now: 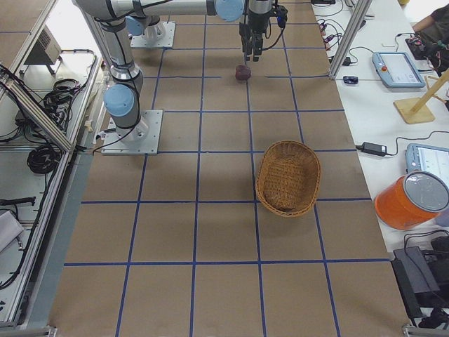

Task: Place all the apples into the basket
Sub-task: 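Carry the purple apple to table center and release it, then move right gripper to purple apple while left gripper nears red apple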

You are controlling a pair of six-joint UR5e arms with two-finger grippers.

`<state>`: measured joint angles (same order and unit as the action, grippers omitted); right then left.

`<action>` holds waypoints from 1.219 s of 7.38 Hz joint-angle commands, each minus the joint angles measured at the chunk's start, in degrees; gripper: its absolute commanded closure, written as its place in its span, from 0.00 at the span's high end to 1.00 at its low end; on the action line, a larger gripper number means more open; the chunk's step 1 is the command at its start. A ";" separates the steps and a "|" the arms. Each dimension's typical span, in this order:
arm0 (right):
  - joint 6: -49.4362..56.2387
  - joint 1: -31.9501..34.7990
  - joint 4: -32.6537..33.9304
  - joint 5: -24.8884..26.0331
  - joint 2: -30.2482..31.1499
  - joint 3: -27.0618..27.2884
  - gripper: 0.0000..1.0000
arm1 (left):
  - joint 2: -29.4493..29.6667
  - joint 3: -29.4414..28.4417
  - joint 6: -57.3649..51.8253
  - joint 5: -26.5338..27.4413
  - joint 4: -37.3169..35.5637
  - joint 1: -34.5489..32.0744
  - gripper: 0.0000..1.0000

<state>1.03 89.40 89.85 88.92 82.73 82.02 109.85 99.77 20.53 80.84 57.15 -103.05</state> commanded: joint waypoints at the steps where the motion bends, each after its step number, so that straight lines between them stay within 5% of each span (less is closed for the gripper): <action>1: -5.04 3.30 5.22 -7.23 -4.39 3.65 1.00 | -7.96 0.34 -11.16 2.02 12.68 11.58 1.00; 5: -19.01 18.60 26.29 -2.09 -19.23 8.41 1.00 | -11.85 5.33 -46.82 13.25 12.91 32.79 1.00; 7: -23.00 22.13 31.50 -2.35 -24.52 8.50 1.00 | -9.68 6.76 -63.08 14.44 10.80 44.71 1.00; 9: -22.57 22.31 31.36 -1.83 -25.42 10.16 1.00 | -6.34 10.86 -64.47 14.70 3.28 46.89 1.00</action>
<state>-21.76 111.37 120.89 86.57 58.25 90.96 101.44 107.89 -42.06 95.20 65.00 -57.96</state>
